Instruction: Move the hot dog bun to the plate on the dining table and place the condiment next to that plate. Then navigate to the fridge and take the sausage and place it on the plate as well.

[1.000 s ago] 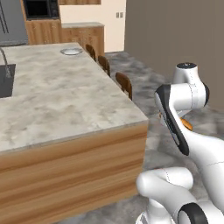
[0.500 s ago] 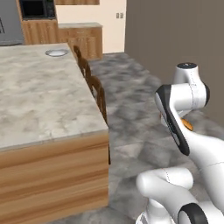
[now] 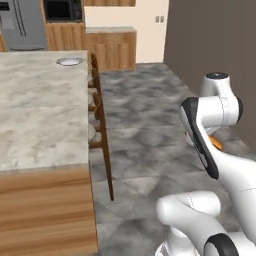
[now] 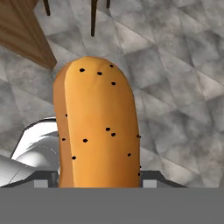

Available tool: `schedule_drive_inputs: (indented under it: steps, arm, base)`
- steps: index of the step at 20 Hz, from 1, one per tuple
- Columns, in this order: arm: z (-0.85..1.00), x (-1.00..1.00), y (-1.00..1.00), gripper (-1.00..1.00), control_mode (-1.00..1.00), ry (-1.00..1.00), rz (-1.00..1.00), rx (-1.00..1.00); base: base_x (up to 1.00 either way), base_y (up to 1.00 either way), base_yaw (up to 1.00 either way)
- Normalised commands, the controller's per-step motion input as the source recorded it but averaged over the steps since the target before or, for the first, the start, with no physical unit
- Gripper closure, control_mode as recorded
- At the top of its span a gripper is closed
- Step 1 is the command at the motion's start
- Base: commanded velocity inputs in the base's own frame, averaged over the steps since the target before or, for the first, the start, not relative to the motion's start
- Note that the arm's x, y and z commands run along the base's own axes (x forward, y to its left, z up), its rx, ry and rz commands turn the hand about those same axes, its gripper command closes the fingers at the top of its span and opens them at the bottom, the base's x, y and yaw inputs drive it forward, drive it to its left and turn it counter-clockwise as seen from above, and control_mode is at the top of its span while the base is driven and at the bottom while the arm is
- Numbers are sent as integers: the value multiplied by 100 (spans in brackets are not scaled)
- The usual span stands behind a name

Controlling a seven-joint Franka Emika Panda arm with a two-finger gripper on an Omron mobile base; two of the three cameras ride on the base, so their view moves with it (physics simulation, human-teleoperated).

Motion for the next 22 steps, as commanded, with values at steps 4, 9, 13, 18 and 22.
schedule_drive_inputs:
  steps: [4,9,13,18,22]
  arm:
    - [0,0,0,100,100,0,0,0]
    - [0,0,0,100,100,0,0,0]
    - [0,0,0,100,100,0,0,0]
    - [0,0,0,100,100,0,0,0]
    - [0,0,0,100,100,0,0,0]
  base:
    - [70,-77,35]
    - [70,-78,35]
    - [71,-78,35]
    - [72,-79,34]
    - [77,-80,33]
